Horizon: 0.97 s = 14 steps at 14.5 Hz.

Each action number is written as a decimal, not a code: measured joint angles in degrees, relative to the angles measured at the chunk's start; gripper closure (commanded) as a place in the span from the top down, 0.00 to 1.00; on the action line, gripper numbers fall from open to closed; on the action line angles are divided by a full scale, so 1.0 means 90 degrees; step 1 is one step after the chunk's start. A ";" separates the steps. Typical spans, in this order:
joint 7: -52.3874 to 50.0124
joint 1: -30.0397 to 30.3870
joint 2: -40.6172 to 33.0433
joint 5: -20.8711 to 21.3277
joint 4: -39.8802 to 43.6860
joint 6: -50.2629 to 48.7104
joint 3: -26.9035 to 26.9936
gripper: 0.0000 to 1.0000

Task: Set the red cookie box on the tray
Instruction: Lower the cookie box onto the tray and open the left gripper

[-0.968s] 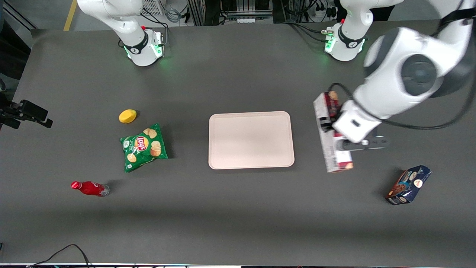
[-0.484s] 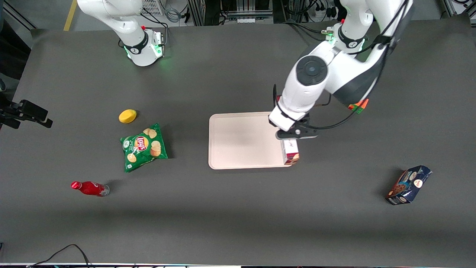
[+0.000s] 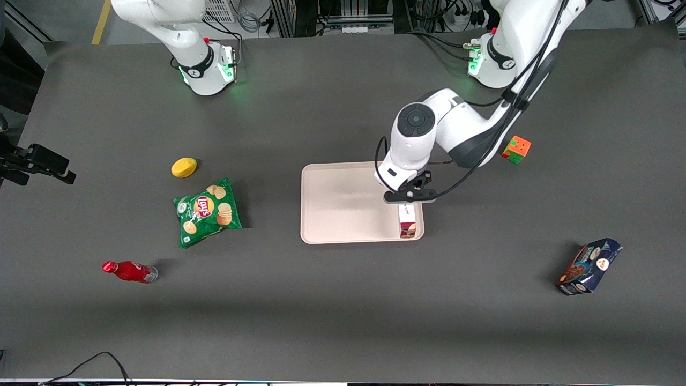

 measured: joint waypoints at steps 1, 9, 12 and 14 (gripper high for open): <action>-0.0117 0.0003 0.0147 0.0129 -0.0003 0.0049 0.0004 0.13; -0.0525 0.0009 0.0790 0.0283 -0.0012 0.0655 0.0023 0.14; -0.0549 0.0009 0.0829 0.0306 -0.0018 0.0658 0.0026 0.14; -0.0652 0.0008 0.0840 0.0515 -0.0077 0.0659 0.0025 0.14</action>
